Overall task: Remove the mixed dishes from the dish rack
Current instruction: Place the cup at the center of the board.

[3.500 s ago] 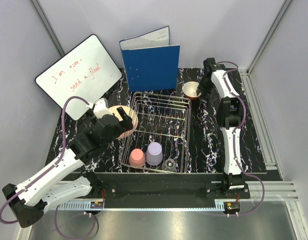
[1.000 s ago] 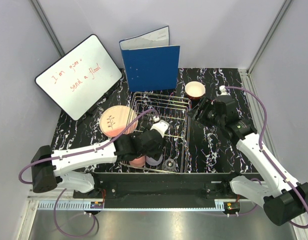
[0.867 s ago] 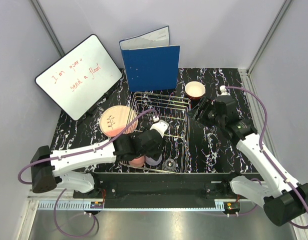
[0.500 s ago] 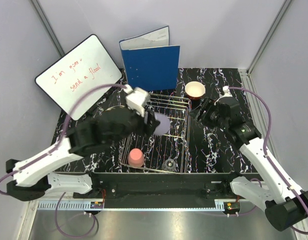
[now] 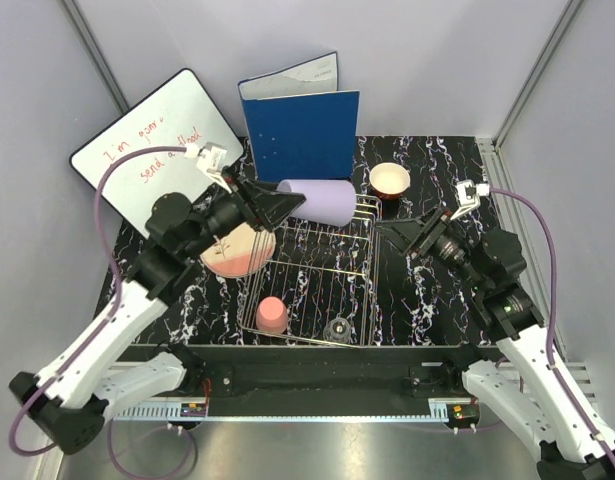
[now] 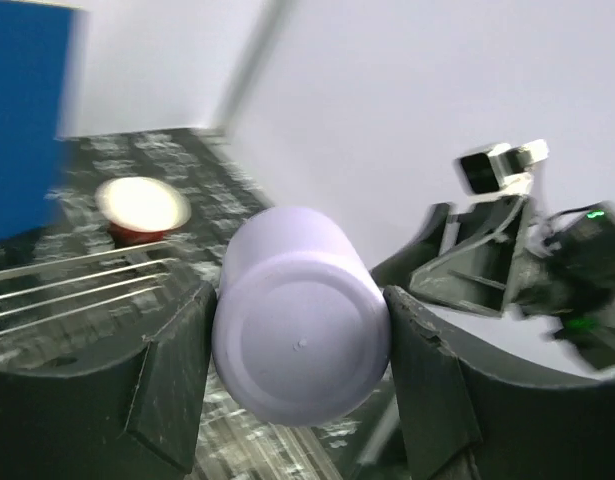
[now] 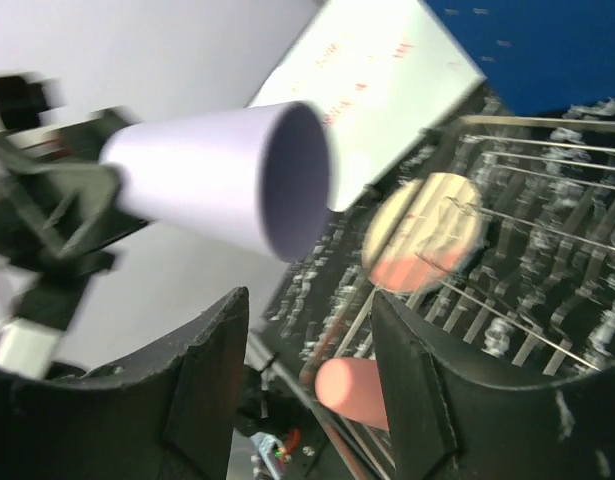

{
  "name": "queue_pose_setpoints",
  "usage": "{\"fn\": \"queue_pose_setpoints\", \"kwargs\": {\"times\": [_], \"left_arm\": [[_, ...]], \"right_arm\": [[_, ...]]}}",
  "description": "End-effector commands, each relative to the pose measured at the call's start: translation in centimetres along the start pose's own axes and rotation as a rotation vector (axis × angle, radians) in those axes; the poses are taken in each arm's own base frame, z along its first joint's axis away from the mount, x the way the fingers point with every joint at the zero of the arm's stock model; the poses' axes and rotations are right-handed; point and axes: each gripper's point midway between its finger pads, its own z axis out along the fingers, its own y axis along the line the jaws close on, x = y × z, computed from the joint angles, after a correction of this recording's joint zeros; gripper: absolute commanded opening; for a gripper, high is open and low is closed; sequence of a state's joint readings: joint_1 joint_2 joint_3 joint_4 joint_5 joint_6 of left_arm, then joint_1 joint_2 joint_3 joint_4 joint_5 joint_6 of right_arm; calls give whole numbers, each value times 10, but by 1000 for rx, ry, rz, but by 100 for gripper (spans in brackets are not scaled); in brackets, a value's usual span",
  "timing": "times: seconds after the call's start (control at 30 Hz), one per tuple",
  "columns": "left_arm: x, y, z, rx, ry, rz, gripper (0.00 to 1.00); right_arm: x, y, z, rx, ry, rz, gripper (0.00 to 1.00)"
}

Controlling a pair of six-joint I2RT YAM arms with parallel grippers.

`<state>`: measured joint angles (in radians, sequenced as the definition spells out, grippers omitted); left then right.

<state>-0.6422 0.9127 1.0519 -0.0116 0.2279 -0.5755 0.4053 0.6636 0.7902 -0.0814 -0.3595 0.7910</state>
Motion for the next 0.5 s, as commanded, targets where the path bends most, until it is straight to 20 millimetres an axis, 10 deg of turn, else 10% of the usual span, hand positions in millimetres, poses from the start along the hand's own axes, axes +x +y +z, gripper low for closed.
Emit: {"fn": "queue_pose_setpoints", "kwargs": {"times": [0.0,0.47], "left_arm": [[-23,-67,-1,450,-35,-137,0],[-10,-67,8,534,9,-230,0]], "right_arm": [[-8,51,-9,-257,-28,-4,59],[-10,61,5,-327,4,-3,58]]}}
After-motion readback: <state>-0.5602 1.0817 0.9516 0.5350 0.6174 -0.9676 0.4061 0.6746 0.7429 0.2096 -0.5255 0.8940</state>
